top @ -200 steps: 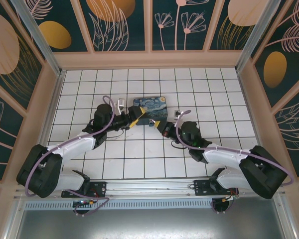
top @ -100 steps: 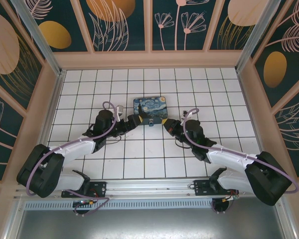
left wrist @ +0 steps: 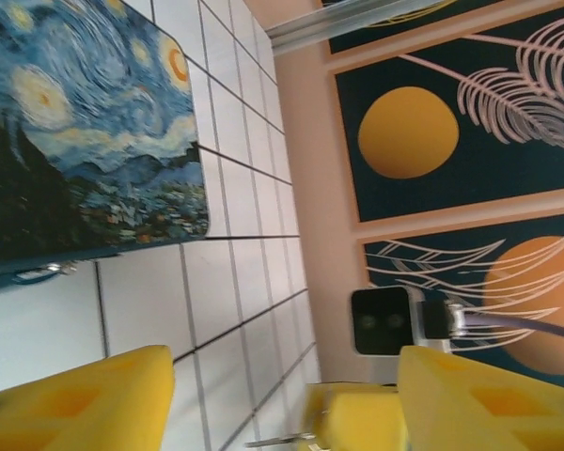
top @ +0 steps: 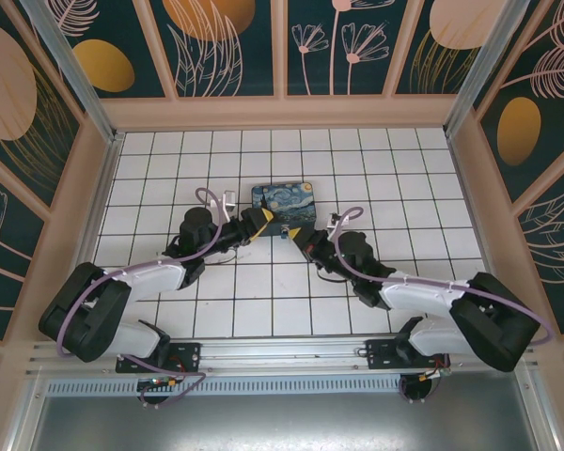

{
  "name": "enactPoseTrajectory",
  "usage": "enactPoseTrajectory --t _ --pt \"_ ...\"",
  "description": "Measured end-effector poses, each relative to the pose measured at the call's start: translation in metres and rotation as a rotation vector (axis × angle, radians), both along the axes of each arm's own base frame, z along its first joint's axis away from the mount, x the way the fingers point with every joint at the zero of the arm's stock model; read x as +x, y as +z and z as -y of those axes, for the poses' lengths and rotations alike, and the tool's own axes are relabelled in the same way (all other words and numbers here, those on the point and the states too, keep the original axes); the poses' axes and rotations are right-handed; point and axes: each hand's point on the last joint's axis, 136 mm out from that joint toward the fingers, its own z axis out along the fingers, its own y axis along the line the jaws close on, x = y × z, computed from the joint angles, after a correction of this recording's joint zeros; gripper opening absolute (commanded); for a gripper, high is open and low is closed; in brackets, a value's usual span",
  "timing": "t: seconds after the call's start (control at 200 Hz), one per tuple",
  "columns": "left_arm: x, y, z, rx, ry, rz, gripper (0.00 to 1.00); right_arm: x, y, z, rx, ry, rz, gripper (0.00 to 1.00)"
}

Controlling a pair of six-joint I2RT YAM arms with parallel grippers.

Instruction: Unlock a padlock with a key

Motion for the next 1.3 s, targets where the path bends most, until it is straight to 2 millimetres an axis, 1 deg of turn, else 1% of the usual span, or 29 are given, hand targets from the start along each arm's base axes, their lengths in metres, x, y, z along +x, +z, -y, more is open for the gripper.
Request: enactPoseTrajectory --t 0.08,0.18,0.415,0.5,0.596,0.751,0.896,1.011,1.141,1.196,1.216,1.256,1.296 --pt "-0.001 0.004 0.003 -0.017 -0.007 0.003 0.55 0.002 -0.003 -0.008 0.006 0.008 -0.008 0.0" --pt "-0.002 0.006 0.003 -0.027 -0.007 0.0 0.52 0.004 -0.002 -0.018 0.018 0.019 -0.008 0.0" --pt "-0.002 0.006 0.003 -0.028 -0.007 -0.001 0.47 0.01 0.019 -0.036 0.07 0.035 0.026 0.0" --pt "-0.001 0.006 0.003 -0.029 -0.007 -0.002 0.44 0.011 0.023 -0.039 0.078 0.039 0.03 0.0" --pt "-0.001 0.006 0.004 -0.031 -0.006 -0.005 0.4 0.011 0.023 -0.043 0.079 0.045 0.029 0.0" --pt "-0.001 0.006 0.004 -0.036 -0.004 -0.011 0.31 0.01 0.017 -0.046 0.07 0.051 0.018 0.0" --pt "-0.001 0.006 0.004 -0.037 -0.003 -0.014 0.2 0.009 0.017 -0.048 0.069 0.057 0.016 0.0" --pt "0.0 0.006 0.003 -0.038 0.0 -0.016 0.15 0.008 0.016 -0.049 0.068 0.061 0.015 0.0" --pt "0.0 0.006 0.003 -0.037 0.004 -0.015 0.0 0.007 0.015 -0.051 0.067 0.065 0.014 0.0" --pt "0.0 0.007 0.003 -0.036 0.004 -0.011 0.0 0.007 0.015 -0.051 0.068 0.065 0.015 0.0" --pt "0.0 0.006 0.003 -0.035 0.004 -0.011 0.0 0.007 0.015 -0.051 0.068 0.065 0.015 0.07" --pt "0.0 0.006 0.003 -0.035 0.003 -0.011 0.0 0.007 0.015 -0.051 0.066 0.065 0.017 0.25" --pt "0.0 0.006 0.003 -0.034 0.003 -0.01 0.0 0.007 0.015 -0.051 0.063 0.067 0.022 0.41"
